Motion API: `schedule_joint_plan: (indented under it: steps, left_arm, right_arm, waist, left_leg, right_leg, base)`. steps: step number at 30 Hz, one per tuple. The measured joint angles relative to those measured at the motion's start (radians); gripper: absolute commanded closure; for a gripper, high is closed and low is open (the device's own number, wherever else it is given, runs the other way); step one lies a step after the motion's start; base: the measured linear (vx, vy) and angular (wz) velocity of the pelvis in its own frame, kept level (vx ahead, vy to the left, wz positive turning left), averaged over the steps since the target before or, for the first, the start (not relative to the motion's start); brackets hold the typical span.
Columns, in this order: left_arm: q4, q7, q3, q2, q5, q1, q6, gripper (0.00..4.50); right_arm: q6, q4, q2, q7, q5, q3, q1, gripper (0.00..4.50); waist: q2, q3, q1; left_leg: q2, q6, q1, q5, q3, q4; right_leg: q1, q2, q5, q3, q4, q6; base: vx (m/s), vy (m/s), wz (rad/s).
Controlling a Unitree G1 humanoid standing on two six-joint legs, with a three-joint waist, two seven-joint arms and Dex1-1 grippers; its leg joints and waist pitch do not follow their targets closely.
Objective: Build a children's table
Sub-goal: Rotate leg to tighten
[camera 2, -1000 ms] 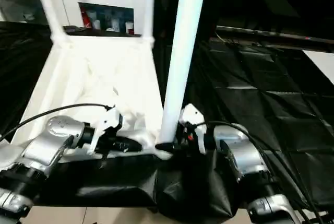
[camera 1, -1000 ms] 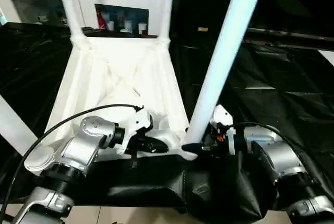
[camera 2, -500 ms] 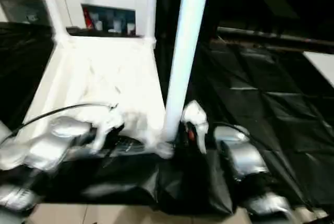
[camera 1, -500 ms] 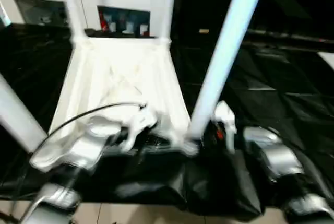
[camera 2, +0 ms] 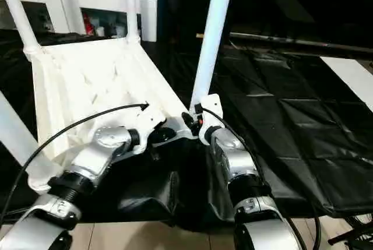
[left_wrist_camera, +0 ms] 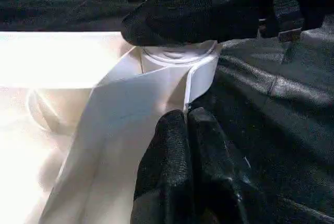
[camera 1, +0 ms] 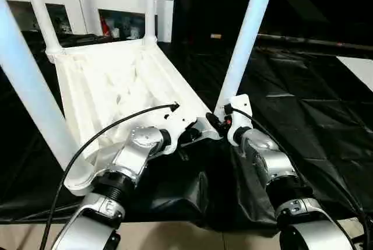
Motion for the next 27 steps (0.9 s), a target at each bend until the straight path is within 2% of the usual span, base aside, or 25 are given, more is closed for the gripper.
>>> schedule_joint_plan:
  steps: [1, 5, 6, 10, 13, 15, 17, 19, 20, 27]
  left_arm:
    - [0.001, 0.0, -0.001, 0.0, 0.001, 0.0, -0.003, 4.5]
    - [0.003, -0.015, -0.006, 0.009, 0.008, 0.0, -0.027, 4.5]
    - [0.003, -0.022, -0.008, 0.013, 0.008, 0.0, -0.033, 4.5]
    - [0.002, -0.042, -0.012, 0.019, 0.006, -0.004, -0.043, 4.5]
    - [0.005, -0.066, -0.019, 0.021, -0.004, -0.012, -0.045, 4.5]
    - [0.006, -0.088, -0.019, 0.026, -0.009, -0.018, -0.037, 4.07]
    - [0.023, -0.102, -0.018, 0.023, -0.019, -0.043, -0.014, 3.97]
    - [0.039, -0.102, -0.019, 0.012, -0.022, -0.06, 0.0, 3.86]
    - [0.04, -0.102, -0.018, 0.01, -0.023, -0.062, 0.002, 3.66]
    - [0.055, -0.105, -0.024, 0.004, -0.023, -0.071, -0.004, 3.22]
  right_arm:
    - [0.0, 0.0, 0.0, 0.001, 0.0, 0.0, 0.0, 1.78]
    - [-0.008, 0.0, -0.003, 0.036, 0.001, 0.0, 0.0, 1.55]
    - [-0.007, -0.002, -0.007, 0.053, 0.001, 0.0, 0.0, 1.34]
    - [0.004, -0.034, -0.05, 0.154, 0.003, 0.01, 0.013, 1.34]
    - [0.021, -0.088, -0.092, 0.229, 0.007, 0.017, 0.044, 1.34]
    - [0.025, -0.104, -0.104, 0.262, 0.007, 0.018, 0.053, 1.25]
    - [0.024, -0.144, -0.125, 0.313, 0.008, 0.037, 0.077, 1.25]
    - [0.026, -0.176, -0.12, 0.357, 0.016, 0.073, 0.088, 1.25]
    - [0.026, -0.183, -0.122, 0.358, 0.021, 0.071, 0.093, 1.25]
    - [0.065, -0.241, -0.136, 0.365, 0.026, 0.069, 0.117, 1.25]
  waist:
    - [-0.001, -0.001, 0.0]
    - [-0.002, -0.001, 0.001]
    - [-0.002, -0.002, 0.001]
    - [-0.002, -0.001, 0.003]
    - [-0.001, -0.001, 0.016]
    - [-0.001, -0.001, 0.022]
    - [-0.001, 0.0, 0.027]
    - [0.0, 0.0, 0.018]
    - [0.0, 0.0, 0.015]
    - [0.003, 0.002, 0.025]
  left_leg:
    - [0.0, 0.0, 0.0, 0.0, 0.0, 0.0]
    - [0.0, 0.0, 0.0, 0.0, 0.0, -0.002]
    - [0.0, 0.0, 0.0, 0.0, 0.0, -0.003]
    - [0.001, 0.0, 0.0, 0.0, 0.0, -0.005]
    - [0.002, 0.0, 0.0, 0.0, 0.001, -0.006]
    - [0.002, 0.0, -0.002, 0.0, 0.001, -0.006]
    - [0.003, 0.0, -0.002, 0.0, 0.001, -0.006]
    - [0.004, -0.001, -0.004, 0.0, 0.001, -0.006]
    - [0.004, -0.001, -0.005, 0.0, 0.001, -0.006]
    - [0.004, 0.0, -0.006, 0.0, 0.001, -0.006]
  right_leg:
    - [0.0, 0.0, 0.0, 0.0, 0.0, 0.0]
    - [0.0, 0.0, 0.0, 0.0, 0.0, 0.0]
    - [0.0, 0.0, 0.0, 0.0, 0.001, 0.0]
    - [-0.001, 0.0, 0.002, 0.0, 0.002, 0.0]
    - [-0.002, 0.001, 0.006, 0.0, 0.004, 0.0]
    - [-0.003, 0.001, 0.011, 0.0, 0.007, -0.001]
    - [-0.004, 0.002, 0.009, 0.0, 0.008, 0.001]
    - [-0.007, 0.005, 0.009, 0.001, 0.007, 0.001]
    - [-0.007, 0.005, 0.012, 0.002, 0.007, -0.003]
    - [-0.008, 0.004, 0.011, 0.001, 0.006, -0.005]
  base:
    - [0.0, 0.0, 0.0]
    - [0.0, 0.0, 0.0]
    - [0.0, 0.0, 0.0]
    - [0.0, 0.0, 0.0]
    - [0.0, 0.0, 0.0]
    - [0.0, 0.0, 0.0]
    - [0.0, 0.0, 0.0]
    - [0.0, 0.0, 0.0]
    - [0.0, 0.0, 0.0]
    - [0.0, 0.0, 0.0]
